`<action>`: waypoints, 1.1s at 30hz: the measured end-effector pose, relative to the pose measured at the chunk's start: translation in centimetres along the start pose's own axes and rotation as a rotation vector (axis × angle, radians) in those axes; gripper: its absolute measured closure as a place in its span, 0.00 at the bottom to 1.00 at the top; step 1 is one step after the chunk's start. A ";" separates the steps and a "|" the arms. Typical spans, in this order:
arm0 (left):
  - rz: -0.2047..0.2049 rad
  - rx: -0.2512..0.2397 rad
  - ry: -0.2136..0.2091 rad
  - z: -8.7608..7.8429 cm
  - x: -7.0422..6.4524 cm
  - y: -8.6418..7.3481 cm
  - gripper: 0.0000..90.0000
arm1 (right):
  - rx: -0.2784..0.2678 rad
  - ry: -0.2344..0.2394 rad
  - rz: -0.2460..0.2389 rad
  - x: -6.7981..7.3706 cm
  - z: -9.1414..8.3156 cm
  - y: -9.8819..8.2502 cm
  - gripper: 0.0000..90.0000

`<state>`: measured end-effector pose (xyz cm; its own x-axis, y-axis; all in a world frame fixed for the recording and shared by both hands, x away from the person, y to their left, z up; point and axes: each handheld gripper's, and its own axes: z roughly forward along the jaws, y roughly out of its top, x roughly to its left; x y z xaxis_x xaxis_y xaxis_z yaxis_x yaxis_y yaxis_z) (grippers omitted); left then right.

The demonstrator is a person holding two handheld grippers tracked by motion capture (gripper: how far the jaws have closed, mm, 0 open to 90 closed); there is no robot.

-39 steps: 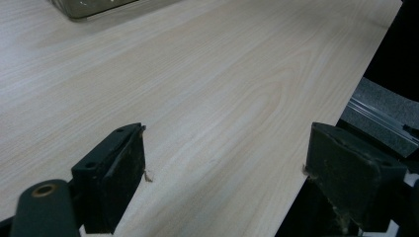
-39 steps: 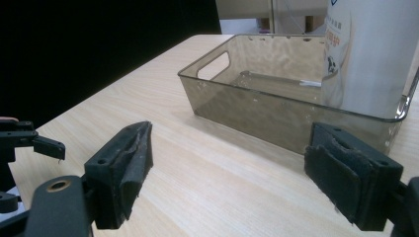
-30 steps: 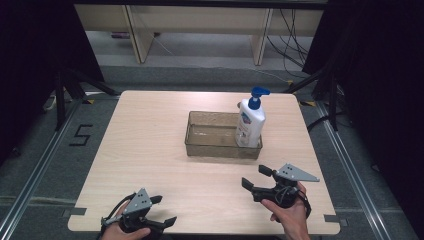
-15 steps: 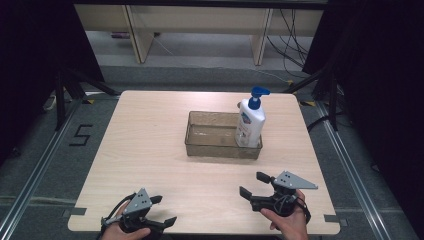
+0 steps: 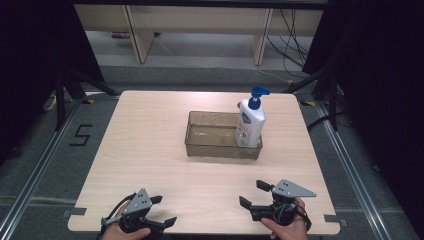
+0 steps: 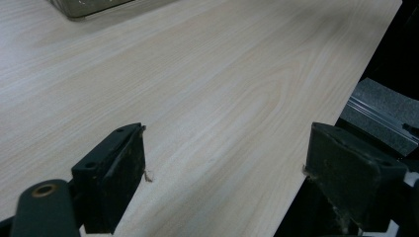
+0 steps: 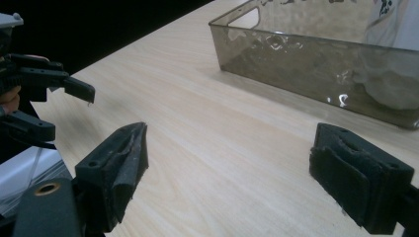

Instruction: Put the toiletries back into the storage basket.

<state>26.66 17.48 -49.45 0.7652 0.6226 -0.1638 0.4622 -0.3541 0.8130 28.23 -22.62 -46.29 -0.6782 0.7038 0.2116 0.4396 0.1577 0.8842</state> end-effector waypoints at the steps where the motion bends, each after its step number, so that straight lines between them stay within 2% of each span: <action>1: -0.001 -0.002 -0.001 0.0 0.0 0.0 0.17 | -0.004 0.011 0.005 0.1 0.1 -0.2 0.17; 2: -0.001 -0.014 -0.005 0.1 0.0 -0.1 0.17 | 0.003 0.013 0.011 0.1 0.0 -0.3 0.17; 3: 0.000 -0.001 -0.001 0.0 0.0 0.0 0.17 | 0.007 0.011 0.012 0.2 -0.1 -0.4 0.17; 7: 0.000 -0.006 -0.003 0.1 0.0 0.0 0.17 | 0.011 0.024 0.022 0.2 -0.1 -0.9 0.17; 9: 0.001 -0.016 -0.004 0.1 0.0 -0.1 0.17 | 0.016 0.005 0.011 0.2 -0.3 -1.0 0.17; 11: 0.001 -0.016 -0.005 0.1 0.0 -0.1 0.17 | 0.019 0.019 0.016 0.2 -0.5 -1.2 0.17; 12: -0.003 -0.016 -0.003 0.1 0.0 -0.1 0.17 | 0.018 0.007 0.029 0.3 -0.5 -1.3 0.17; 13: -0.005 -0.016 -0.002 0.1 0.0 -0.1 0.17 | 0.025 0.005 0.009 0.2 -0.6 -1.4 0.17; 15: -0.006 0.000 0.002 0.0 0.0 0.0 0.17 | 0.044 0.000 0.018 0.3 -0.8 -1.5 0.17; 16: -0.006 0.000 0.002 0.0 0.0 0.0 0.17 | 0.023 0.002 0.001 0.2 -0.8 -1.6 0.17; 17: 0.002 -0.016 -0.005 0.1 0.0 -0.1 0.17 | 0.034 0.004 0.011 0.4 -0.9 -1.7 0.17; 18: 0.001 0.000 0.001 0.0 0.0 0.0 0.17 | 0.031 0.013 0.026 0.4 -0.8 -1.8 0.17; 21: 0.001 0.000 0.000 0.0 0.0 0.0 0.17 | 0.046 -0.004 0.013 0.3 -1.2 -2.0 0.17; 22: 0.001 0.000 0.000 0.0 0.0 0.0 0.17 | 0.049 -0.010 0.025 0.3 -1.3 -2.1 0.17; 23: 0.001 0.000 -0.001 0.0 0.0 0.0 0.17 | 0.065 -0.001 0.069 0.6 -1.5 -2.2 0.17; 24: 0.002 -0.001 -0.001 0.0 0.0 0.0 0.17 | 0.040 -0.001 0.034 0.3 -1.3 -2.3 0.17; 25: 0.002 0.000 -0.001 0.0 0.0 0.0 0.17 | 0.047 -0.005 0.052 0.4 -1.4 -2.4 0.17; 26: 0.001 0.000 -0.001 0.0 0.0 0.0 0.17 | 0.046 -0.015 0.022 0.2 -1.4 -2.5 0.17; 27: -0.002 -0.015 -0.004 0.1 0.0 -0.1 0.17 | 0.070 -0.020 0.042 0.4 -1.6 -2.5 0.17; 29: -0.001 0.003 0.002 0.0 0.0 0.0 0.17 | 0.071 -0.017 0.012 0.3 -1.7 -2.6 0.17; 30: -0.005 0.001 0.002 0.0 -0.1 0.0 0.17 | 0.093 -0.023 0.049 0.7 -1.8 -2.7 0.17; 32: -0.005 0.000 0.001 0.0 0.0 0.0 0.17 | 0.082 -0.016 0.004 0.4 -1.7 -2.9 0.17; 33: -0.003 0.001 0.001 0.0 0.0 0.0 0.17 | 0.092 -0.019 0.018 0.6 -1.7 -2.9 0.17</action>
<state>26.63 17.47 -49.47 0.7630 0.6248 -0.1658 0.4651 -0.3525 0.8120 25.55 -23.88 -47.99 -0.6588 0.7200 0.2183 0.5046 0.2076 0.8380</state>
